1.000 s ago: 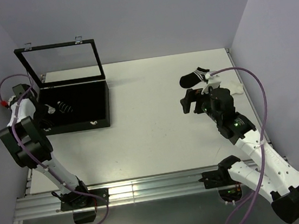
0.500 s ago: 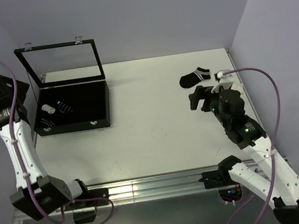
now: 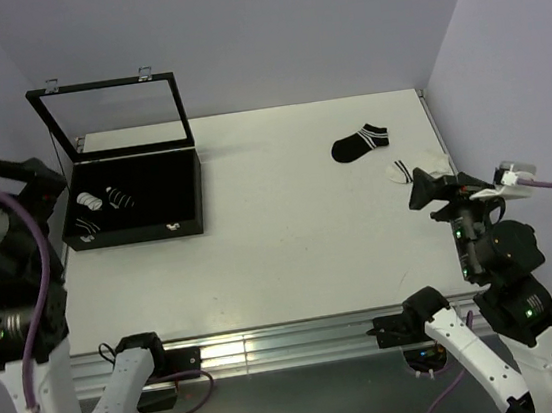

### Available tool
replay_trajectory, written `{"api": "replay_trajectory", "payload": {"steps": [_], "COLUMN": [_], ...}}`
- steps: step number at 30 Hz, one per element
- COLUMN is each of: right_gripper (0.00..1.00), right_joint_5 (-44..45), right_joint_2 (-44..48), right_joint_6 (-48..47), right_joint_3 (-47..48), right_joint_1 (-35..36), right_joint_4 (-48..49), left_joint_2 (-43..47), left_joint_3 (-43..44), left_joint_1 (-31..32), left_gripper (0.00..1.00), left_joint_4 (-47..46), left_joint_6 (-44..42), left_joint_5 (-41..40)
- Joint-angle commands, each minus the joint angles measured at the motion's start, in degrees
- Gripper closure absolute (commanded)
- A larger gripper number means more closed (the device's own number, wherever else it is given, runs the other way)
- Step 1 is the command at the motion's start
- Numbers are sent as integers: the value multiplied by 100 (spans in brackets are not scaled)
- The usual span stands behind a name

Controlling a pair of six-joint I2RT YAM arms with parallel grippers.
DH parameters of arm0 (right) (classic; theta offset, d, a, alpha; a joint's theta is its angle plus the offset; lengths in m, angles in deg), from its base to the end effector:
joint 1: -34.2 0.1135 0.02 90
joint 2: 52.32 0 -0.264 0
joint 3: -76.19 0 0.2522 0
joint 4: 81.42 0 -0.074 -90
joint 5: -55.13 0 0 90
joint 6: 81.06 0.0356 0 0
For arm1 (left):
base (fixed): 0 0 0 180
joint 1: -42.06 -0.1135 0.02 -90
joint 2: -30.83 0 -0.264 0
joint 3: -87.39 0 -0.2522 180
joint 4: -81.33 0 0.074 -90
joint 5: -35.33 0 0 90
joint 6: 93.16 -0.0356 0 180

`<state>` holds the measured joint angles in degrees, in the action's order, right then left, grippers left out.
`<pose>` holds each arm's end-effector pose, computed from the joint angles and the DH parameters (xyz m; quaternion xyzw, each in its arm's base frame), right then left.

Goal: Roll the socks
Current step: Reset both arms

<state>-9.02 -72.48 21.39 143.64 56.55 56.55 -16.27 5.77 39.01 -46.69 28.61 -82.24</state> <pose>0.0511 0.0042 0.3995 0.1080 0.6687 0.0715 0.7322 0.1026 0.0220 0.5024 -0.3665 0.6092 -0.0051 0.7032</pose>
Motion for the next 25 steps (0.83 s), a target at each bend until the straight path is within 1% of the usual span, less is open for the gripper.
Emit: {"api": "replay_trajectory", "payload": {"steps": [1,4,6,8,11,14,18,25], "right_gripper": [0,0,0,0,0,0,0,0], "right_joint_5": [570,834,992,1036,1037,1019,957,966], "right_joint_2": [292,643,951,1128,1366,1384,1331,1331], "right_joint_6": [-435,-611,-691,-778,-901,-867,-823,-928], "right_joint_3": [203,98,-51,-122,-210,-193,-113,-227], "right_joint_1": [41,41,41,41,41,41,41,41], "right_joint_4": [-345,-416,-372,-346,-258,-275,-389,-223], "left_joint_2": [568,1095,1526,1894,2194,2327,2319,2248], "left_joint_3": [151,99,-33,-234,-506,-735,-824,-1026], "left_joint_1": [260,559,639,735,850,885,885,894], "left_gripper": [1,1,1,0,1,1,1,1], "left_joint_4": [318,441,450,441,459,441,432,327], "left_joint_6": [-320,-408,-513,-584,-593,-549,-514,-461], "left_joint_5": [-739,-1003,-1205,-1531,-1734,-1682,-1585,-1470]}}
